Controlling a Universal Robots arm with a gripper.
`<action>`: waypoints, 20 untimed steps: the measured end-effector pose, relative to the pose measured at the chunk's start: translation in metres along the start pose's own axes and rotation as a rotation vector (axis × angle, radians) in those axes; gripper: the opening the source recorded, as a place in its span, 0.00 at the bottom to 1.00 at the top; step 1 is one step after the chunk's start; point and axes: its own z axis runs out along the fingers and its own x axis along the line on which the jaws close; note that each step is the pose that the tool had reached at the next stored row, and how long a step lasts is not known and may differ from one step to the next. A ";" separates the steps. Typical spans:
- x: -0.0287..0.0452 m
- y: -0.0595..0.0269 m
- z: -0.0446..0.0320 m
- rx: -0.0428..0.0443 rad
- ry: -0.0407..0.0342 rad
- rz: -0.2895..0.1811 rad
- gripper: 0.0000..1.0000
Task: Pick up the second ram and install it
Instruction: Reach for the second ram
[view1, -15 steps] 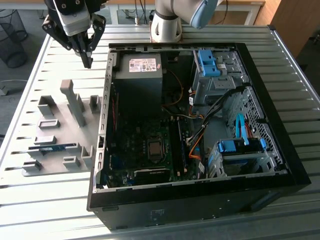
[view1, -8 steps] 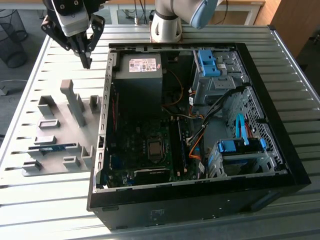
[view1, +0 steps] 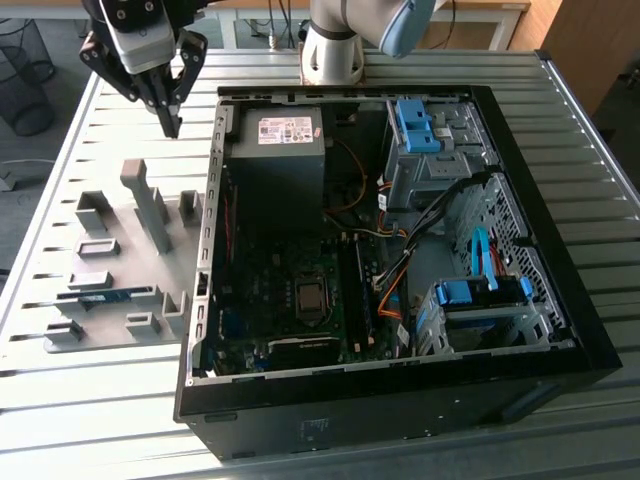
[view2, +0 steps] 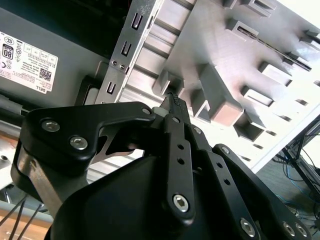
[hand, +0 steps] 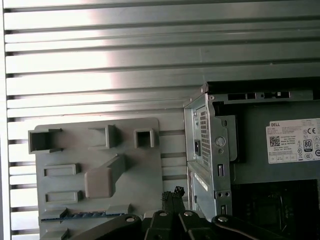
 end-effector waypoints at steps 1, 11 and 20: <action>0.0004 0.0000 0.0001 0.0000 0.0000 0.000 0.11; 0.0056 -0.0005 0.0009 0.0000 0.0002 0.000 0.11; 0.0109 -0.0009 0.0023 0.0001 0.0016 0.000 0.11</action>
